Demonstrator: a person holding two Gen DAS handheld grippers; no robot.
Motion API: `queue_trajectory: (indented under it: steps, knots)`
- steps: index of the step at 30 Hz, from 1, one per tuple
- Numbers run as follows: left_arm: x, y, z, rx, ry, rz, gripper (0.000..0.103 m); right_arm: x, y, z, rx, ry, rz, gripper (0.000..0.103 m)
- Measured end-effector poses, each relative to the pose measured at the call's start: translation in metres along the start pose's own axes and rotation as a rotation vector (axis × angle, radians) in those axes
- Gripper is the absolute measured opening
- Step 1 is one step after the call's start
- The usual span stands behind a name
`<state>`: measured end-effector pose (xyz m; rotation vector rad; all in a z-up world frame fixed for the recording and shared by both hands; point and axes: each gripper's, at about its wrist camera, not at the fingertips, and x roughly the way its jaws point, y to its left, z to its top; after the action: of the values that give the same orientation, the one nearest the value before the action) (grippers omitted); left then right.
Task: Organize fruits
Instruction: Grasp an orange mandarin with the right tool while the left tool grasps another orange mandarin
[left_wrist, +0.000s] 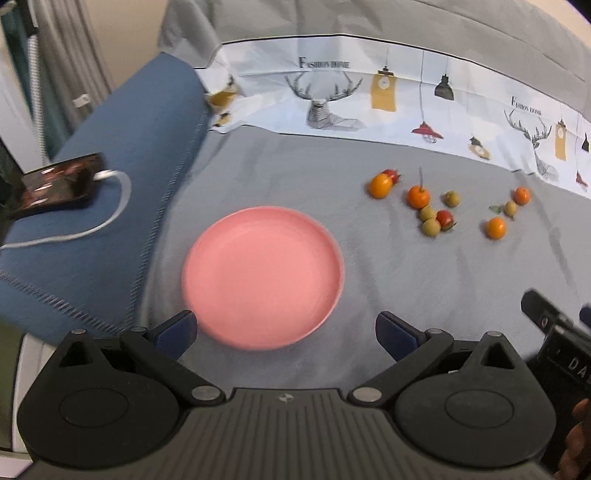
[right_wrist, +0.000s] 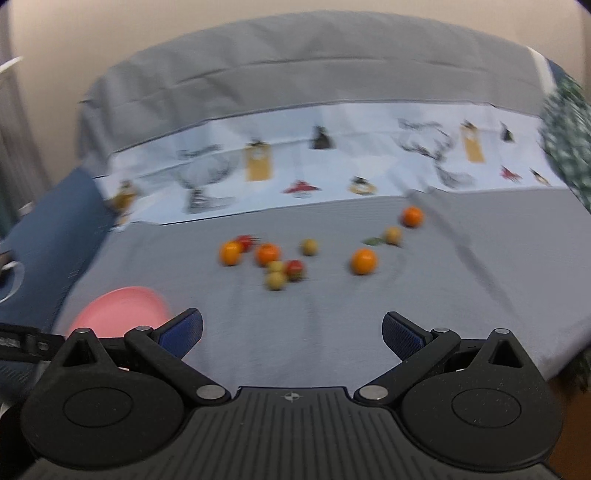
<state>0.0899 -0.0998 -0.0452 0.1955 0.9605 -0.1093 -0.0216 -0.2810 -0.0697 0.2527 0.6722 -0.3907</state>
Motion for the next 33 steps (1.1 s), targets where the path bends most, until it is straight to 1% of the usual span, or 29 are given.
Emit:
queue_trajectory:
  steps: [3,6,7,9,10,12,14,16,18,22,24,25,27,33]
  knots:
    - [0.026,-0.023,0.029,0.014,-0.016,-0.009,0.103,0.030,-0.025,0.004,0.054,0.011,-0.059,0.102]
    - [0.058,-0.046,0.057,0.045,-0.047,-0.001,0.103,0.064,-0.043,0.012,0.088,0.023,-0.099,0.103]
    - [0.072,-0.054,0.066,0.055,-0.049,-0.006,0.103,0.079,-0.049,0.015,0.099,0.028,-0.116,0.102]
    - [0.105,-0.071,0.085,0.084,-0.049,0.009,0.103,0.107,-0.058,0.021,0.115,0.043,-0.137,0.102]
    - [0.118,-0.078,0.090,0.086,-0.026,-0.006,0.103,0.125,-0.063,0.025,0.123,0.051,-0.156,0.102]
    - [0.153,-0.092,0.105,0.103,0.002,-0.002,0.103,0.155,-0.071,0.029,0.124,0.063,-0.198,0.102]
    - [0.182,-0.102,0.115,0.108,0.026,-0.022,0.103,0.184,-0.078,0.033,0.121,0.084,-0.230,0.102]
    - [0.208,-0.112,0.123,0.131,0.037,-0.035,0.103,0.213,-0.084,0.036,0.126,0.109,-0.240,0.102]
    - [0.233,-0.123,0.131,0.152,0.048,-0.029,0.103,0.235,-0.086,0.039,0.126,0.125,-0.245,0.102]
    - [0.266,-0.133,0.141,0.167,0.061,-0.028,0.103,0.279,-0.084,0.039,0.080,0.160,-0.242,0.102]
    - [0.284,-0.137,0.144,0.188,0.082,-0.021,0.103,0.284,-0.077,0.034,0.012,0.080,-0.251,0.102]
    - [0.293,-0.139,0.144,0.202,0.100,-0.010,0.103,0.287,-0.076,0.032,0.012,0.055,-0.243,0.102]
    - [0.297,-0.135,0.144,0.183,0.067,-0.032,0.103,0.287,-0.077,0.032,0.027,0.048,-0.243,0.102]
    - [0.310,-0.119,0.149,0.093,0.094,-0.068,0.103,0.290,-0.078,0.035,0.034,0.040,-0.246,0.102]
